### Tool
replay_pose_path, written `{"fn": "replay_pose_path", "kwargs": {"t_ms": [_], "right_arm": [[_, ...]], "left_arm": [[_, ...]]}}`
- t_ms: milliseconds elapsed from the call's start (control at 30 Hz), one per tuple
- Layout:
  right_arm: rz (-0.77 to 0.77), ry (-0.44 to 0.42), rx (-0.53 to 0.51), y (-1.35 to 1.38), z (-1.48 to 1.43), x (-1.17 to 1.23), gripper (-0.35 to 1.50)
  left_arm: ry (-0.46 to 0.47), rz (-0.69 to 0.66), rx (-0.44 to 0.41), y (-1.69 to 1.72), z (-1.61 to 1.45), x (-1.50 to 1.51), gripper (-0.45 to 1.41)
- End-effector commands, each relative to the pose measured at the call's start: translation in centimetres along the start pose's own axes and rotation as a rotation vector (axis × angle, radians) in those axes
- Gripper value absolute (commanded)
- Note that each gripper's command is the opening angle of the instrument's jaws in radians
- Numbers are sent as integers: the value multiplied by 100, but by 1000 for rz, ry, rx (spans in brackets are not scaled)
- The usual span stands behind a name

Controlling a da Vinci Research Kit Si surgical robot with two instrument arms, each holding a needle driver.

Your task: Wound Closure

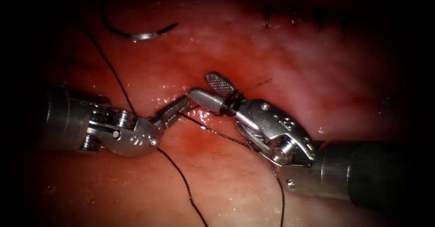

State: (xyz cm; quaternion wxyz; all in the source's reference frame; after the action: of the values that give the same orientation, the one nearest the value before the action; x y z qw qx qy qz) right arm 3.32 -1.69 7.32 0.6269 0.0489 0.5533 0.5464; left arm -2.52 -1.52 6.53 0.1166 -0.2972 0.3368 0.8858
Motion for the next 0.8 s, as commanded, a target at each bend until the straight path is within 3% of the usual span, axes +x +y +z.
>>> {"fn": "replay_pose_path", "kwargs": {"t_ms": [33,267,333,800], "right_arm": [[-10,-5,-14,3,6,-7,27],[-9,-30,-36,4,10,-20,36],[-16,-53,-67,4,8,-23,53],[-87,-119,-172,8,32,-23,44]], "left_arm": [[1,-2,-1,6,5,1,-45],[-3,5,-13,5,4,-1,-45],[-7,5,-20,5,5,-1,-45],[-7,5,-50,5,19,4,-45]]}}
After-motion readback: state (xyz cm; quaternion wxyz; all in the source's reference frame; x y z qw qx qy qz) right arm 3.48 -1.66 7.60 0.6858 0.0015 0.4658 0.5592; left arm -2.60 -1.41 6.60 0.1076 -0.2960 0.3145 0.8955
